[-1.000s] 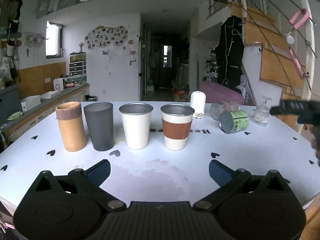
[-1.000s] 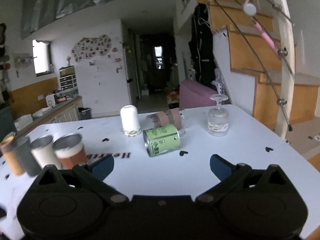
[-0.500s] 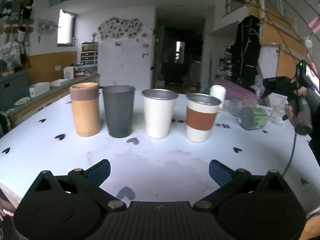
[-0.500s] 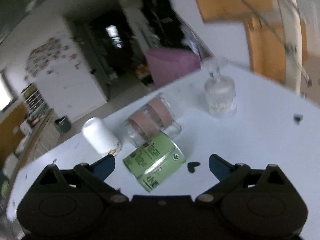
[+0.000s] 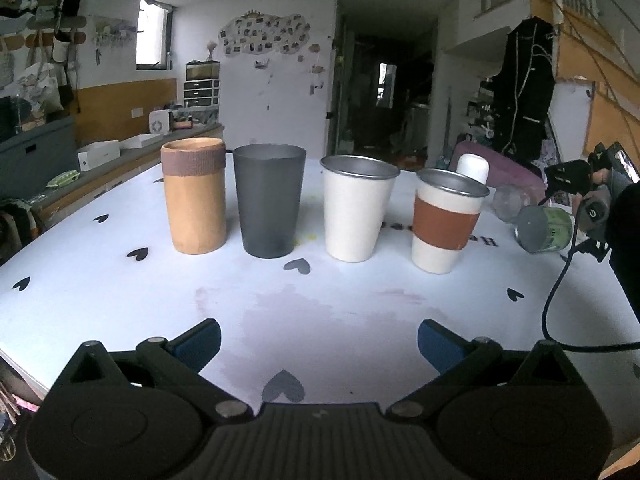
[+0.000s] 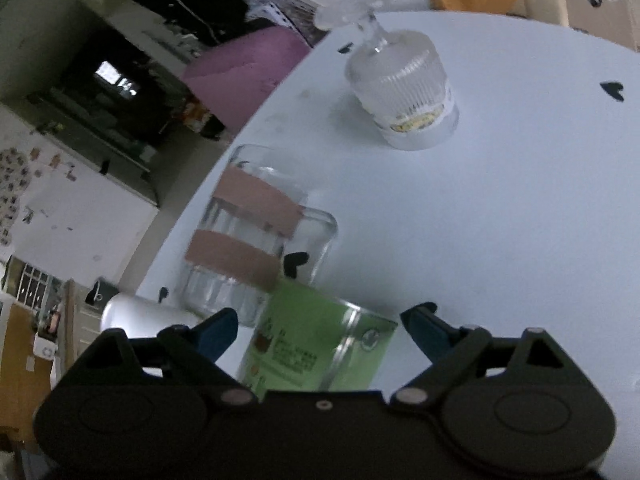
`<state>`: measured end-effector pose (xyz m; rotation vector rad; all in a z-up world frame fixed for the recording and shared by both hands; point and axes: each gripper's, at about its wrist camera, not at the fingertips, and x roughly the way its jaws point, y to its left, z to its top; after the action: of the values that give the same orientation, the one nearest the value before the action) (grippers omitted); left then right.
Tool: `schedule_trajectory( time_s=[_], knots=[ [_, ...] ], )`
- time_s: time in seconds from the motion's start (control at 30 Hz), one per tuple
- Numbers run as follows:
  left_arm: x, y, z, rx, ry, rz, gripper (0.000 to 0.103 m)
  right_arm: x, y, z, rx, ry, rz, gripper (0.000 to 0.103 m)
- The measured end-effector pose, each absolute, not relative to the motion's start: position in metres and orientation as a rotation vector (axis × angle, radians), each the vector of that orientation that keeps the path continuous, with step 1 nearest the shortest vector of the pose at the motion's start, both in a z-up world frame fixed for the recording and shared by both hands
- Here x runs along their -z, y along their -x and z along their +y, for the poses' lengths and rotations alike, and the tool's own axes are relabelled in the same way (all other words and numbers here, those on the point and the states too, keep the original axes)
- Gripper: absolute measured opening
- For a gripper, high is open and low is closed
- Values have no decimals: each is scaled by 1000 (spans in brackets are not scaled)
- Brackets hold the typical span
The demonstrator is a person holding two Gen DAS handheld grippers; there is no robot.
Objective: Flip cup upright
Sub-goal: 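Reach the right gripper down to the lying green tin can and grasp it, then lift the green tin can with the right gripper and rotate it upright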
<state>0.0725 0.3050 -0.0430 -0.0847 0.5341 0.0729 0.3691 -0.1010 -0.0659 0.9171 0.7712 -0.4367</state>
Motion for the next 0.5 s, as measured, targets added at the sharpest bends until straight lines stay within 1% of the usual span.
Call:
schedule_trajectory(
  time_s=[0.1,0.13,0.17,0.5],
  knots=[
    [42,-73,302,-70,81,539,103,75,-368,-106,406,-972,775,92],
    [42,-73,300,-67,79,540,103,75,-367,-107,390,-980,773,88],
    [42,-73,299,-65,77,541,103,75,-366,-108,368,-982,767,82],
    [41,-70,290,-28,78,534,103,73,-335,-87,160,-845,868,82]
  ],
)
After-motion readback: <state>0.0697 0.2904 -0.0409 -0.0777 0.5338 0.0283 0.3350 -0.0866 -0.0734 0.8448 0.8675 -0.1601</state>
